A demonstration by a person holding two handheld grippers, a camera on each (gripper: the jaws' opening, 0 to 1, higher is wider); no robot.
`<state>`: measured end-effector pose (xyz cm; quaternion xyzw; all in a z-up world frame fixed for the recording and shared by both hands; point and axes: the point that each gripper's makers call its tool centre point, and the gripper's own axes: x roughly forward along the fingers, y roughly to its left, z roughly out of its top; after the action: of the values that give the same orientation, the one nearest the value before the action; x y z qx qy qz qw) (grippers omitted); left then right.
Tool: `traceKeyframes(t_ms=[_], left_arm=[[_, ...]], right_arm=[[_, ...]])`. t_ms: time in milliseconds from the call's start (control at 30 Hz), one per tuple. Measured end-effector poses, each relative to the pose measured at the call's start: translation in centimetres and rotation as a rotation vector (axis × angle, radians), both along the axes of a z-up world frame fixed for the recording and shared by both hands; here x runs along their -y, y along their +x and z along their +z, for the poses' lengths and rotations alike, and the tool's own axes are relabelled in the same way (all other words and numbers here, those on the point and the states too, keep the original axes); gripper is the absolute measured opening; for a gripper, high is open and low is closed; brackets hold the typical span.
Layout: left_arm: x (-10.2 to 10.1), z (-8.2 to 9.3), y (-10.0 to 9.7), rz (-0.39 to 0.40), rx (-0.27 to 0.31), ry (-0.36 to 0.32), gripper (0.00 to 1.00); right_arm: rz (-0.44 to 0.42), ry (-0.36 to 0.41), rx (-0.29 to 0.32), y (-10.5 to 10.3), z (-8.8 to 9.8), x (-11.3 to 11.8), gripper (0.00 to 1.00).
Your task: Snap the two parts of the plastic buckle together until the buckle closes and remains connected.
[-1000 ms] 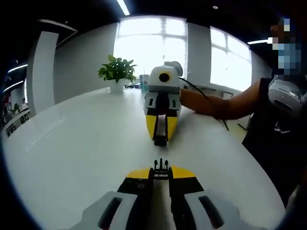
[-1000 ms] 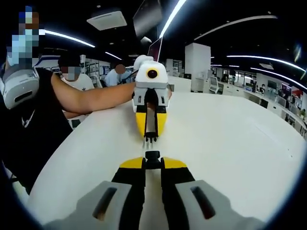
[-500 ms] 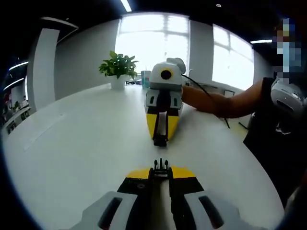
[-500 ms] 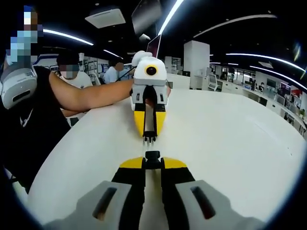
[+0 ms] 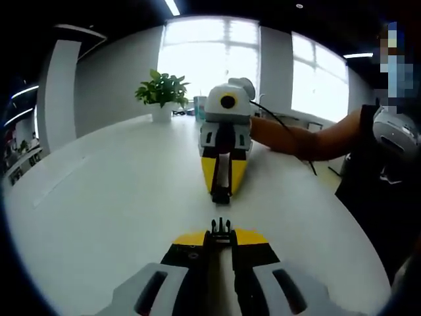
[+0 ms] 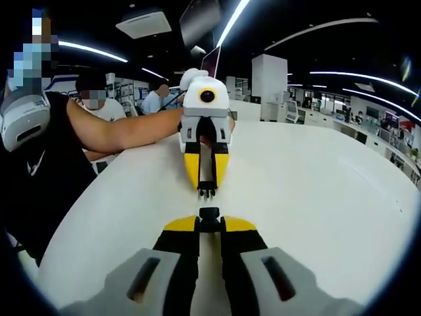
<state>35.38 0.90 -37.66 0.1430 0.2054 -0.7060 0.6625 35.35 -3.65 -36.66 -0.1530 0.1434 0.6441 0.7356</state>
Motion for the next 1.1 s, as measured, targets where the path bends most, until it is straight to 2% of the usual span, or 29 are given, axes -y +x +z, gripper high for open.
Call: traceKeyframes(t_ms=[767,1100], left_arm=[[0.44,-0.15,-0.32,-0.017,-0.003,0.003,0.11],[0.68,-0.19,-0.14,-0.017,0.018,-0.003,0.11]], right_arm=[[0.011,-0.019,-0.003,-0.25,-0.58,-0.56,0.1],[0.015,-0.018,-0.003,-0.28,-0.72,-0.76,0.1]])
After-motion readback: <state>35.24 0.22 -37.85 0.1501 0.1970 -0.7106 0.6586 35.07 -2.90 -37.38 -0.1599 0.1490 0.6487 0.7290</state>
